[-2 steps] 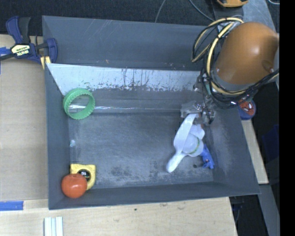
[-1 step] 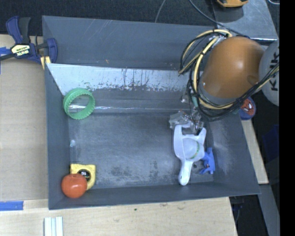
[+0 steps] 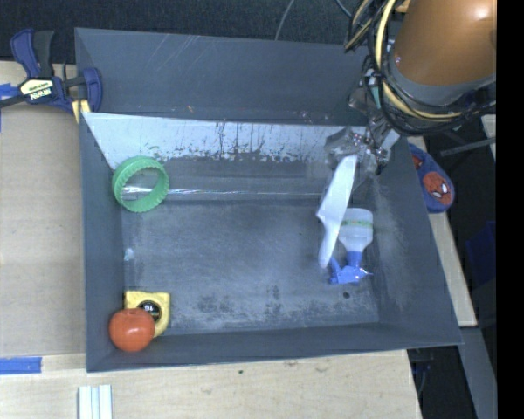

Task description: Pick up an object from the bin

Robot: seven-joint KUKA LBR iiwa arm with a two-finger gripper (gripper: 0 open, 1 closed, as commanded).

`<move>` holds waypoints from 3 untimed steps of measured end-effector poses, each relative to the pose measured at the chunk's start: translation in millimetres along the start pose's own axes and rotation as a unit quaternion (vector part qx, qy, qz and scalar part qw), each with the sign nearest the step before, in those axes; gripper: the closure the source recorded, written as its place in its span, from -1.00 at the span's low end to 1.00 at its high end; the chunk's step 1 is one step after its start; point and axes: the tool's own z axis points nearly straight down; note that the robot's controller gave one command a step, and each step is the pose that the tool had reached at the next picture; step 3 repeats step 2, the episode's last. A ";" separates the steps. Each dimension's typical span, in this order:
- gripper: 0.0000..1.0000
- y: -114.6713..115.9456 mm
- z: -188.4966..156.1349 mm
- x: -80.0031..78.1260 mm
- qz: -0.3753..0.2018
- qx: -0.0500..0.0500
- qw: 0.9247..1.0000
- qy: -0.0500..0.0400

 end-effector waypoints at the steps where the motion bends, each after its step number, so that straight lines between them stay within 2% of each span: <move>1: 1.00 11.7 155.0 16.3 -0.023 0.000 1.000 -0.002; 2: 1.00 1.6 14.0 18.0 -0.017 0.005 1.000 -0.005; 3: 1.00 1.6 14.0 18.0 -0.017 0.005 1.000 -0.005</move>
Offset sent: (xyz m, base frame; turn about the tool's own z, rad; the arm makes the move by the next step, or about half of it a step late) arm -0.0103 -0.0079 -0.1533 -0.0489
